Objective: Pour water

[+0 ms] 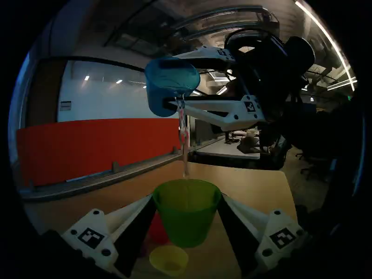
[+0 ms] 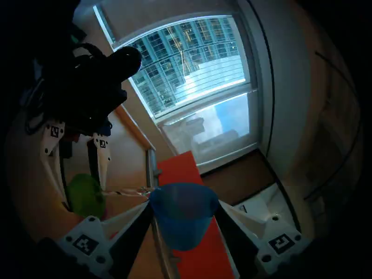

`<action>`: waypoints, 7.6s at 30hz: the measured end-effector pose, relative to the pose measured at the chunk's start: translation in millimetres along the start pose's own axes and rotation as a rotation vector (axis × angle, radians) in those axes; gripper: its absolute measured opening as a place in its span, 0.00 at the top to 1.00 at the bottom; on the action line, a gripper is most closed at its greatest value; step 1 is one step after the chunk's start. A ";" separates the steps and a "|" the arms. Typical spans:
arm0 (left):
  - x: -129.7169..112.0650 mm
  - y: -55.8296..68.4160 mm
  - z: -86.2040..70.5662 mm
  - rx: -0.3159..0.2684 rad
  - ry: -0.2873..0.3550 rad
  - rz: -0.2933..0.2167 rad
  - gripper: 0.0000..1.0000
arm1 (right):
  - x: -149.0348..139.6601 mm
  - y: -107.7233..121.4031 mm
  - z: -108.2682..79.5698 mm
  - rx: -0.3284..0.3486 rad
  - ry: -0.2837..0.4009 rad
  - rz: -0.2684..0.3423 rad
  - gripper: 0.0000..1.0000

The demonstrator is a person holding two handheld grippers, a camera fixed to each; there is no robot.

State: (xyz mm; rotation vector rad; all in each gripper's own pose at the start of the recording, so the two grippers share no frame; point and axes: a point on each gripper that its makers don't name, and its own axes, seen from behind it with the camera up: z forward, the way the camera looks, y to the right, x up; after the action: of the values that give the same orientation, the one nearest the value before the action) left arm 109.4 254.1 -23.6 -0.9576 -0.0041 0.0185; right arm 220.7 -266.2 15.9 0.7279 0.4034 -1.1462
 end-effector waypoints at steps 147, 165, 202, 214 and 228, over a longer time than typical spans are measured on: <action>9.1 -17.3 -5.4 0.045 0.009 0.015 0.13 | 23.8 7.2 -21.6 -0.002 0.100 0.672 0.09; 12.9 -26.8 -13.1 0.081 -0.002 0.031 0.13 | 9.6 11.4 -36.0 0.029 0.114 1.045 0.09; -1.3 -76.0 -70.1 0.219 -0.078 0.031 0.13 | -59.3 -30.3 -76.2 0.006 0.007 1.053 0.09; -23.2 -80.4 -73.3 0.221 -0.156 0.043 0.13 | -76.1 -59.3 -80.8 0.053 -0.038 1.036 0.08; -62.9 -88.8 -75.3 0.225 -0.306 0.050 0.12 | -99.1 -98.4 -81.4 0.118 -0.110 1.054 0.08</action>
State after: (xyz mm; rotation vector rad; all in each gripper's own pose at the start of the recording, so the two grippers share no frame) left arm 48.6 140.4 6.0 -0.7221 -0.2560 0.2075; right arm 98.2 -163.9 -9.7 0.8171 -0.1610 -0.2055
